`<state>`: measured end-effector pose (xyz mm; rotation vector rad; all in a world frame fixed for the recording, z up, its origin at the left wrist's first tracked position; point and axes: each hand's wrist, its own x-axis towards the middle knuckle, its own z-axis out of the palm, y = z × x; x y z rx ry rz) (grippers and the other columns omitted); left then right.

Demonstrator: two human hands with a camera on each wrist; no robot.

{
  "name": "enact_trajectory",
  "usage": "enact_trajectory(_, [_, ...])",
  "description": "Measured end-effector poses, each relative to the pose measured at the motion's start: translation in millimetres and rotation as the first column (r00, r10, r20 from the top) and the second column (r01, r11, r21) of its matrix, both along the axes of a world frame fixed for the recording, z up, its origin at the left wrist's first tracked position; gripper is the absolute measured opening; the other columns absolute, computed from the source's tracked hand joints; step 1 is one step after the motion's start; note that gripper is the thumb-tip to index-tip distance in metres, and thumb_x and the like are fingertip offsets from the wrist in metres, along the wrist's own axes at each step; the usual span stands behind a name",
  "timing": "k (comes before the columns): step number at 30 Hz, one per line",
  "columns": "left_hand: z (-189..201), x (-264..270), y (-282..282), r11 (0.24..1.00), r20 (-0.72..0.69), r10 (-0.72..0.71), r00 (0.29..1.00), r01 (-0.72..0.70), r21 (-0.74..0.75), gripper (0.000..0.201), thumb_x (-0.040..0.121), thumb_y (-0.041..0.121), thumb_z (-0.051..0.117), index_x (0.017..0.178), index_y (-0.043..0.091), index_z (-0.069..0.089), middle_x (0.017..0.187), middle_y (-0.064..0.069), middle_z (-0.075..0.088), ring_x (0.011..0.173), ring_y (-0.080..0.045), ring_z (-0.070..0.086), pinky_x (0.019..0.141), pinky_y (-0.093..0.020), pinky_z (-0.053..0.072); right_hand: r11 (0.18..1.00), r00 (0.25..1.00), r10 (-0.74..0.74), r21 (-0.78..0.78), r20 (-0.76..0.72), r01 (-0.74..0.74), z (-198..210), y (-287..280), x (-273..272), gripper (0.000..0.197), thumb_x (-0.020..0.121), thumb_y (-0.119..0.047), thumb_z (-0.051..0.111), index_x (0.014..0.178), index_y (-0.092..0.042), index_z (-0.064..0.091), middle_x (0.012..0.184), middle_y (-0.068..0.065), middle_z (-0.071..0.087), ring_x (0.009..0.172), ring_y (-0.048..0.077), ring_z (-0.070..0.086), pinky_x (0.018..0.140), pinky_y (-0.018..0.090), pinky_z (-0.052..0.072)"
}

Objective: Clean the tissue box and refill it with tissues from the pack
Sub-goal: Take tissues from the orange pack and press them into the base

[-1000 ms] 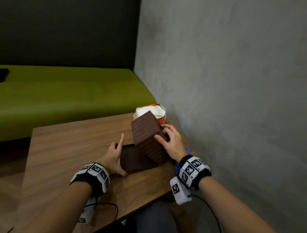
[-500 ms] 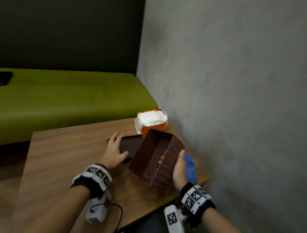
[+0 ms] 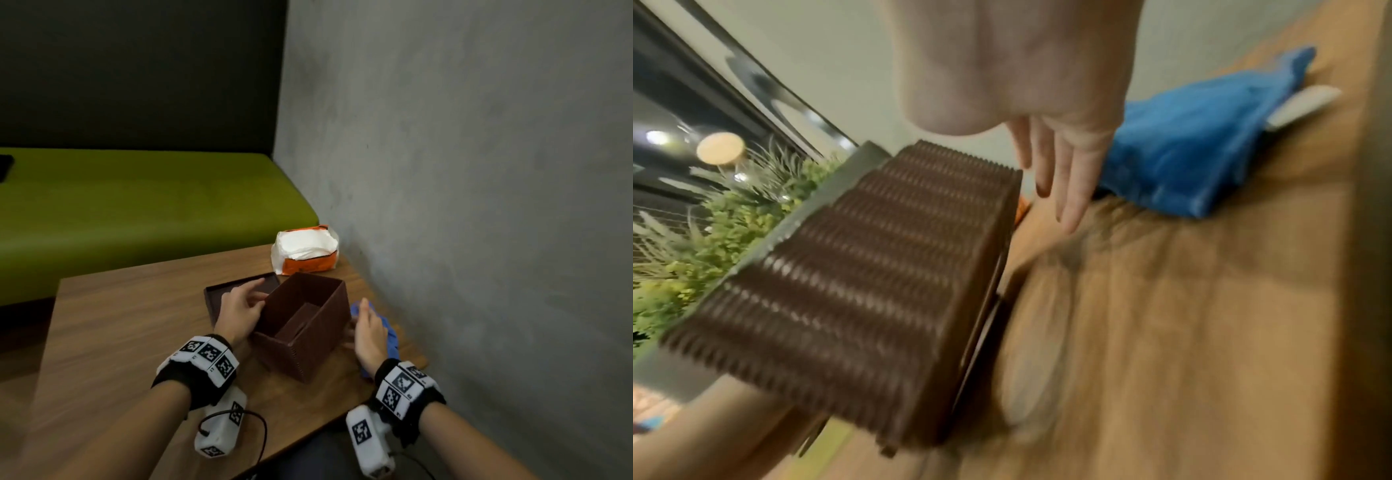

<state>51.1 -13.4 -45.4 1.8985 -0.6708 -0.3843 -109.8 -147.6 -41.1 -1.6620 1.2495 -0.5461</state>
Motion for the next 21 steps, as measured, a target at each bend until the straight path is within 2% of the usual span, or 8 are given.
enact_trajectory(2, [4, 4, -1, 0.999, 0.065, -0.034, 0.997, 0.034, 0.005, 0.048, 0.084, -0.006, 0.057, 0.130, 0.007, 0.052, 0.105, -0.015, 0.072, 0.101, -0.018, 0.065, 0.089, -0.021, 0.045, 0.994, 0.996, 0.079, -0.076, 0.027, -0.077, 24, 3, -1, 0.054, 0.096, -0.048, 0.033, 0.135, -0.013, 0.042, 0.133, 0.003, 0.052, 0.130, 0.023, 0.042, 0.107, 0.028, 0.027])
enact_trajectory(4, [8, 6, -1, 0.998, 0.113, -0.070, 0.991, 0.070, 0.006, 0.045, 0.085, -0.004, 0.057, 0.128, 0.007, 0.054, 0.104, -0.013, 0.073, 0.099, -0.013, 0.064, 0.090, -0.021, 0.045, 0.980, 0.981, 0.193, -0.055, 0.006, -0.193, 31, 4, 4, 0.042, 0.097, -0.038, 0.038, 0.131, -0.015, 0.046, 0.124, -0.004, 0.052, 0.126, 0.017, 0.043, 0.099, 0.023, 0.030])
enact_trajectory(7, [9, 8, 1, 0.998, 0.141, -0.055, 0.989, 0.057, -0.010, 0.035, 0.084, -0.001, 0.059, 0.118, 0.008, 0.062, 0.101, -0.011, 0.074, 0.098, -0.013, 0.065, 0.091, -0.021, 0.045, 0.956, 0.955, 0.279, -0.065, -0.095, -0.286, 17, 7, 20, 0.034, 0.096, -0.033, 0.045, 0.122, -0.013, 0.054, 0.121, 0.006, 0.060, 0.115, 0.022, 0.054, 0.095, 0.031, 0.041])
enact_trajectory(9, [4, 11, 4, 0.999, 0.115, 0.045, 0.992, -0.042, -0.031, 0.025, 0.082, 0.006, 0.065, 0.106, 0.009, 0.069, 0.096, -0.009, 0.075, 0.092, -0.013, 0.067, 0.091, -0.025, 0.049, 0.939, 0.939, 0.284, -0.143, -0.195, -0.314, 3, 11, 28, 0.029, 0.097, -0.024, 0.040, 0.120, -0.014, 0.055, 0.116, 0.011, 0.064, 0.108, 0.028, 0.058, 0.093, 0.037, 0.047])
enact_trajectory(12, [-2, 13, 7, 0.973, 0.002, 0.231, 0.973, -0.231, -0.024, 0.017, 0.076, 0.023, 0.073, 0.089, 0.012, 0.076, 0.087, -0.006, 0.075, 0.087, -0.016, 0.067, 0.090, -0.036, 0.053, 0.930, 0.937, 0.249, -0.209, -0.246, -0.302, -5, 17, 28, 0.030, 0.094, -0.013, 0.037, 0.116, -0.014, 0.057, 0.106, 0.015, 0.067, 0.097, 0.031, 0.061, 0.088, 0.042, 0.051])
enact_trajectory(14, [-2, 10, 8, 0.954, -0.103, 0.289, 0.952, -0.295, -0.046, 0.017, 0.075, 0.025, 0.074, 0.085, 0.011, 0.077, 0.081, -0.006, 0.073, 0.084, -0.016, 0.064, 0.091, -0.035, 0.052, 0.922, 0.930, 0.230, -0.242, -0.286, -0.302, -7, 22, 26, 0.030, 0.094, -0.012, 0.037, 0.117, -0.013, 0.057, 0.106, 0.015, 0.067, 0.096, 0.032, 0.061, 0.087, 0.040, 0.051])
enact_trajectory(18, [0, 9, 9, 0.953, -0.161, 0.279, 0.947, -0.294, -0.079, 0.017, 0.075, 0.024, 0.075, 0.083, 0.010, 0.077, 0.079, -0.006, 0.071, 0.085, -0.018, 0.064, 0.090, -0.036, 0.051, 0.895, 0.915, 0.250, -0.284, -0.318, -0.343, -8, 29, 21, 0.027, 0.094, -0.010, 0.037, 0.113, -0.008, 0.056, 0.102, 0.015, 0.067, 0.090, 0.030, 0.063, 0.078, 0.035, 0.052])
enact_trajectory(21, [0, 10, 12, 0.962, -0.106, 0.254, 0.961, -0.262, -0.073, 0.017, 0.078, 0.024, 0.072, 0.083, 0.008, 0.077, 0.081, -0.009, 0.072, 0.085, -0.019, 0.065, 0.084, -0.032, 0.050, 0.883, 0.896, 0.302, -0.259, -0.324, -0.392, -4, 27, 21, 0.027, 0.095, -0.014, 0.035, 0.111, -0.008, 0.056, 0.100, 0.016, 0.067, 0.089, 0.030, 0.063, 0.081, 0.041, 0.053])
